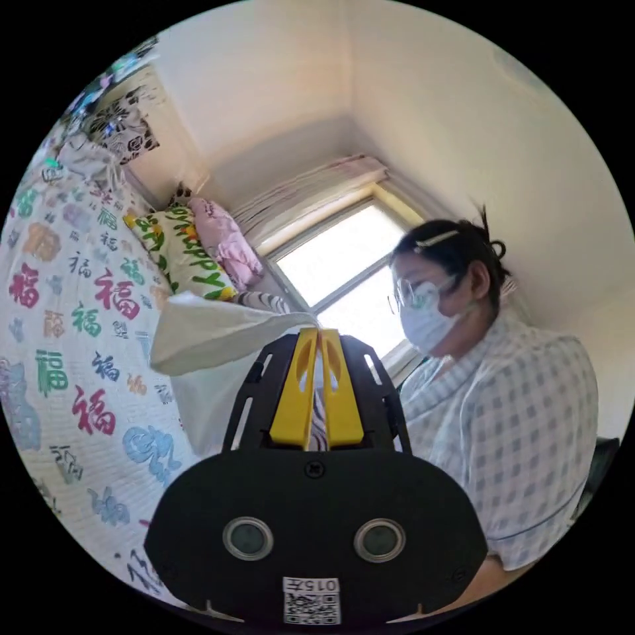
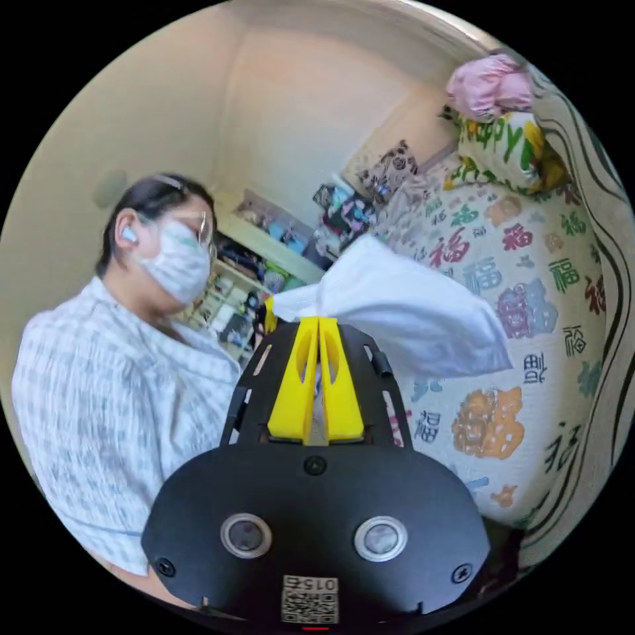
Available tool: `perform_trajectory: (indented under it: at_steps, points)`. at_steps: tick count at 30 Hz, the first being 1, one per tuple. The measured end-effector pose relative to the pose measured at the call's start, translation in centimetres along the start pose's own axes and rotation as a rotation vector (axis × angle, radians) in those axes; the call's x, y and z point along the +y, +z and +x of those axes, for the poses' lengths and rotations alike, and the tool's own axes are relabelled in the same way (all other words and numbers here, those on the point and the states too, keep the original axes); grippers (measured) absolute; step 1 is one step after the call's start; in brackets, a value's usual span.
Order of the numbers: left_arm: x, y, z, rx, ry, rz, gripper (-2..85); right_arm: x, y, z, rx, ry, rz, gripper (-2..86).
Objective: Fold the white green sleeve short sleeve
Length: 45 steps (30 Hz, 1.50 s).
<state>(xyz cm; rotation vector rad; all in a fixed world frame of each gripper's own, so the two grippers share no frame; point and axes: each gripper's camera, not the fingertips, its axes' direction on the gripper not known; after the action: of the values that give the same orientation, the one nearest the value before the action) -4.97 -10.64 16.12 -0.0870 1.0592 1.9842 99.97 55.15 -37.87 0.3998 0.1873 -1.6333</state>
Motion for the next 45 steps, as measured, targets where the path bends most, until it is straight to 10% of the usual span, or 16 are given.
perform_trajectory:
  at_steps: [5, 11, 19, 27, 36, 45]
  points:
    - [9.6, -3.7, -4.6, -0.272, -0.391, -0.176, -0.8, 7.3, 7.4, 3.9, 0.061, 0.321, -0.491, -0.6]
    - [23.0, -4.0, -12.5, -0.412, -0.843, -0.248, -0.6, 18.5, 10.6, 13.4, 0.028, 0.907, -0.393, -0.4]
    - [24.6, -2.4, -17.2, -0.559, -0.983, -0.468, 4.3, 15.4, 9.7, 14.6, 0.31, 0.921, -0.442, 4.5]
    - [7.4, 8.1, -21.3, -0.783, -0.322, -0.648, 9.1, -6.0, 16.4, 17.1, 0.506, 0.276, -0.428, 8.5]
    - [-4.2, 31.6, -31.8, -0.766, 0.231, -0.84, 11.2, -25.1, 23.4, 26.3, 0.646, 0.15, -0.413, 10.5]
    - [-5.9, 36.0, -37.6, -0.674, 0.136, -0.923, 1.1, -27.9, 28.4, 28.5, 0.602, 0.039, -0.692, -0.2]
